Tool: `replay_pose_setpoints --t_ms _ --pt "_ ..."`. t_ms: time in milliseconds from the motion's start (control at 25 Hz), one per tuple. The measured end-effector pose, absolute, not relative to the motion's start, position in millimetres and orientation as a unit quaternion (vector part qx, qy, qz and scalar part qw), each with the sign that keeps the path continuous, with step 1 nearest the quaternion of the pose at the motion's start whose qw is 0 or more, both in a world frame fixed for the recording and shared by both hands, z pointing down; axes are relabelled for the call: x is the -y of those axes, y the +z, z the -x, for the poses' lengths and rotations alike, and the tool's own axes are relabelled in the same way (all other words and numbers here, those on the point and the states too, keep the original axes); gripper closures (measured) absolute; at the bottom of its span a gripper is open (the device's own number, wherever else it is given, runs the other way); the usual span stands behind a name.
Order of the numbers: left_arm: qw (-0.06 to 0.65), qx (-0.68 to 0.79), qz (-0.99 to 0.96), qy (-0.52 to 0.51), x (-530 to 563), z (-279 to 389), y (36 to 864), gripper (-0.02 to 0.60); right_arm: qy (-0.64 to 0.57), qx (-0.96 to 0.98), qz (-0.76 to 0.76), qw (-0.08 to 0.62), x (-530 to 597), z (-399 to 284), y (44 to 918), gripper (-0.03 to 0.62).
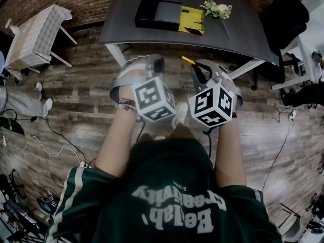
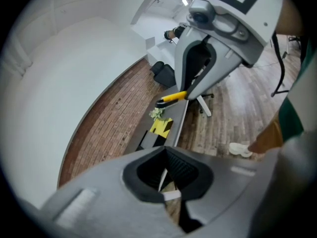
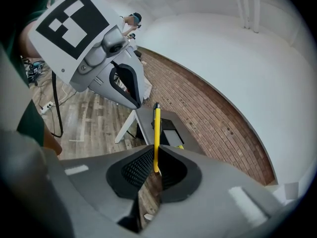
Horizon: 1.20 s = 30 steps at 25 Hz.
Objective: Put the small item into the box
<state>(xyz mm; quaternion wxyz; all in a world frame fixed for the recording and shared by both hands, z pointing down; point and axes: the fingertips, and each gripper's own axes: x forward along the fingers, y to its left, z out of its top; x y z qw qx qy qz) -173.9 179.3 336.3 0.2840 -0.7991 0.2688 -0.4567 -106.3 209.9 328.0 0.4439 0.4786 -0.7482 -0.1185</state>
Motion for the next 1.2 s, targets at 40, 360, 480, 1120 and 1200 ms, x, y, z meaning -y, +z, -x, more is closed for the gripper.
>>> replay_pose_setpoints --t_ms 40,360,480,1120,1200 --pt "0.283 -0.269 0.799 -0.457 -172.9 170.5 336.6 0.581 -0.118 0.749 -0.478 0.444 -203.1 103.6 328.4 0.560" --pt "0.279 -0.265 0.800 -0.461 -116.2 139.3 340.9 0.581 -0.113 0.755 -0.473 0.440 -146.9 76.1 333.4 0.560" --pt "0.275 -0.262 0.800 -0.464 -86.1 118.1 345.0 0.580 -0.107 0.756 -0.472 0.442 -118.4 52.2 338.7 0.560" --pt "0.264 -0.261 0.797 -0.477 10.0 44.1 350.2 0.581 -0.108 0.770 -0.448 0.442 -12.8 -18.6 343.9 0.560" --pt "0.262 -0.261 0.797 -0.478 20.0 33.4 351.9 0.581 -0.107 0.771 -0.445 0.442 -3.0 -27.8 345.9 0.560"
